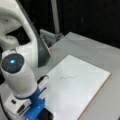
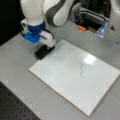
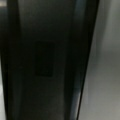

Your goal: Erasing curve lines

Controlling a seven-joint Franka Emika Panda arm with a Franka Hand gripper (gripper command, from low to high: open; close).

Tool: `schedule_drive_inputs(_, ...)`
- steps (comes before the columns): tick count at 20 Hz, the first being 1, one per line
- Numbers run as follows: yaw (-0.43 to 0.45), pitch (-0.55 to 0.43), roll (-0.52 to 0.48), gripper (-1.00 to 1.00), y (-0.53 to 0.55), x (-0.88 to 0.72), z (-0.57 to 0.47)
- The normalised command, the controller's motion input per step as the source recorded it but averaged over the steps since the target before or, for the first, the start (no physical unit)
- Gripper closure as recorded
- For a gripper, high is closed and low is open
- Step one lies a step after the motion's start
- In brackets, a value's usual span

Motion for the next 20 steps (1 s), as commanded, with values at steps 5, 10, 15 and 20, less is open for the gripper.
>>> schedule_drive_inputs(5, -0.081, -0.044, 0.078, -1.00, -0.08, 0.04, -0.09)
schedule_drive_inputs(10, -0.114, -0.071, 0.084, -1.00, 0.02, 0.06, -0.12)
schedule_drive_inputs(15, -0.118, -0.092, 0.094, -1.00, 0.03, 0.09, -0.13)
schedule_drive_inputs(20, -0.117, -0.095, 0.091, -1.00, 0.01, 0.07, -0.07)
